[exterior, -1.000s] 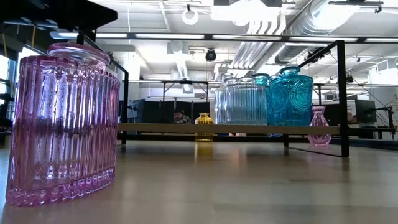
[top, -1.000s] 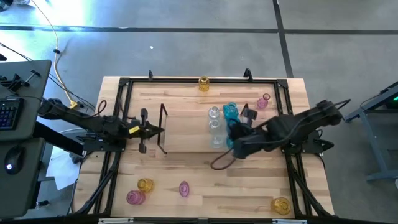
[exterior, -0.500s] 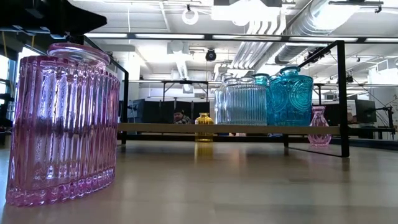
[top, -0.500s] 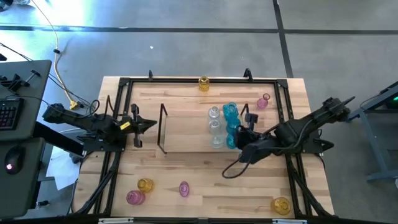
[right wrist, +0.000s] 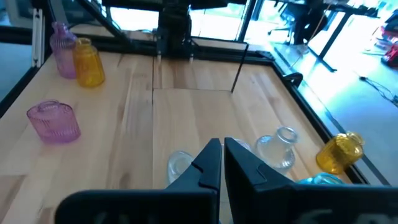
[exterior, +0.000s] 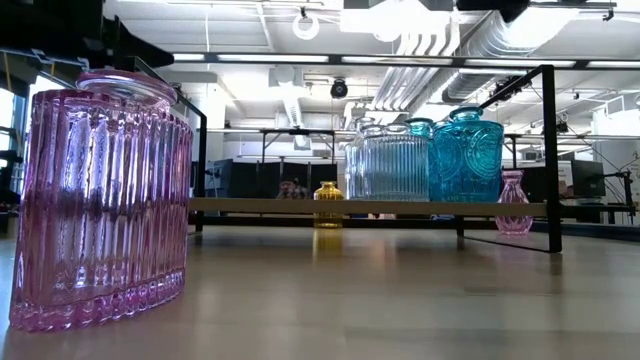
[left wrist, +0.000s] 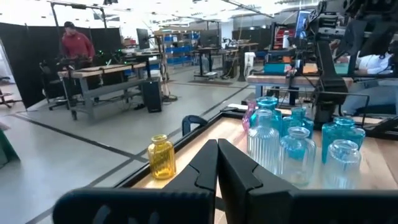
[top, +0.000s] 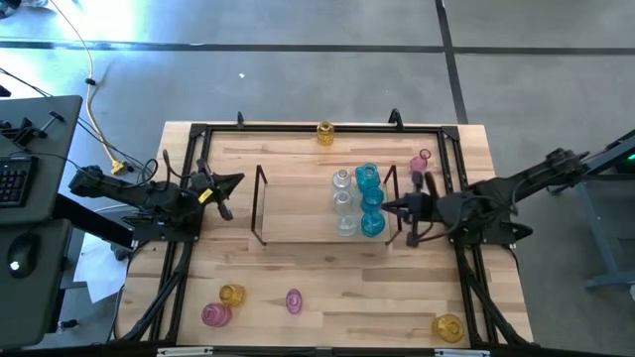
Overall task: Sort vases onto shelf
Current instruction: Put the bottom right yellow vase on the shelf
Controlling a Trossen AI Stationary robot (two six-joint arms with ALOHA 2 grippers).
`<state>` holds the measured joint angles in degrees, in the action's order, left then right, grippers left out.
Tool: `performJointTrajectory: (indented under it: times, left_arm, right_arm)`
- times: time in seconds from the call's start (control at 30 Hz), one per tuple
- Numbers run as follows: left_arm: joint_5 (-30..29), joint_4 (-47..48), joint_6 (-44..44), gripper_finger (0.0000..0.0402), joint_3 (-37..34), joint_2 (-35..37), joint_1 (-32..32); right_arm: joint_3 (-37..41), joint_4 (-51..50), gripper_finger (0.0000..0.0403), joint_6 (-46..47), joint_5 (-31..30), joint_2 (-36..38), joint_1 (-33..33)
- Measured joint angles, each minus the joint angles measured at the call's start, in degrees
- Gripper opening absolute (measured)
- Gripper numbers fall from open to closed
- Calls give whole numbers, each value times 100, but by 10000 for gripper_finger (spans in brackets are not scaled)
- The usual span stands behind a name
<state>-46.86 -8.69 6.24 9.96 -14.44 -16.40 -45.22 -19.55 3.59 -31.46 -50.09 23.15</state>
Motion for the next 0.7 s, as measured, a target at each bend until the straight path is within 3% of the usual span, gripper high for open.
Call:
performJointTrajectory:
  times: [0.23,0.7]
  left_arm:
    - [16,15,0,1,0,0,0]
    - [21,15,-2,0,0,0,0]
  right_arm:
    - [299,24,0,-9,-152,582,57]
    - [299,-151,0,-252,-330,638,60]
